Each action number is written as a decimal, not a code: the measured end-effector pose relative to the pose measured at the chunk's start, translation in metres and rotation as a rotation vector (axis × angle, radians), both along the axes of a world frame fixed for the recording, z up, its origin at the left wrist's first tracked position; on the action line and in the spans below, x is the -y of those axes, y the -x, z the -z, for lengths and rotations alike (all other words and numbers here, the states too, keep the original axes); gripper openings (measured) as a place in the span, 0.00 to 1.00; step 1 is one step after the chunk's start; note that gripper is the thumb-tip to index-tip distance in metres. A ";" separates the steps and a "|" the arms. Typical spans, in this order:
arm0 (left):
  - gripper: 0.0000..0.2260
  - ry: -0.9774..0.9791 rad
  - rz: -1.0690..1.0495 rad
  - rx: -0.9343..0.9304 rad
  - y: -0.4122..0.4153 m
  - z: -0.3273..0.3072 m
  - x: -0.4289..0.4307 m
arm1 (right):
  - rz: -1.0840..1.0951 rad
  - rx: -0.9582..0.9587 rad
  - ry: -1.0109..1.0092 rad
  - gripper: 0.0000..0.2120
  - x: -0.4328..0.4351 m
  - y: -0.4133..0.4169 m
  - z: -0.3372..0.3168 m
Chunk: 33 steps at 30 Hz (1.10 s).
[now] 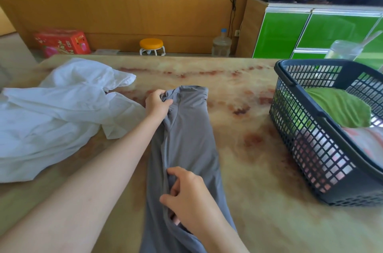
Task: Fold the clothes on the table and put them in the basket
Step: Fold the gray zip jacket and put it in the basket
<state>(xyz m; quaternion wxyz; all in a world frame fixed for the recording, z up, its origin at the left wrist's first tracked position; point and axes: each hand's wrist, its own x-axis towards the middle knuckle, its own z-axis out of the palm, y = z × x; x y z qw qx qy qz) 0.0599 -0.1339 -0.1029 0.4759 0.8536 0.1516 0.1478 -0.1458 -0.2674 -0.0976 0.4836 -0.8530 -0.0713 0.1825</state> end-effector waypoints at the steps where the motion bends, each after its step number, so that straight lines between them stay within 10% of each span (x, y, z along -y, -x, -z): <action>1: 0.16 -0.023 -0.007 0.005 0.002 0.001 0.001 | -0.017 -0.005 0.001 0.25 0.000 0.001 0.000; 7: 0.19 -0.592 0.284 0.207 0.012 -0.004 0.018 | 0.033 0.319 0.220 0.17 0.006 -0.006 -0.014; 12: 0.25 -0.808 0.783 -0.139 0.014 0.000 0.029 | -0.124 0.303 0.515 0.36 0.027 -0.027 -0.004; 16: 0.25 -0.812 0.767 -0.250 0.013 0.020 0.034 | -0.201 0.335 0.658 0.50 0.029 -0.025 0.025; 24: 0.25 -0.809 0.647 -0.098 0.031 0.012 0.035 | -0.181 0.317 0.663 0.48 0.029 -0.027 0.028; 33: 0.20 -0.158 0.226 0.159 0.182 -0.007 0.021 | 0.020 0.329 0.318 0.23 0.073 0.008 -0.002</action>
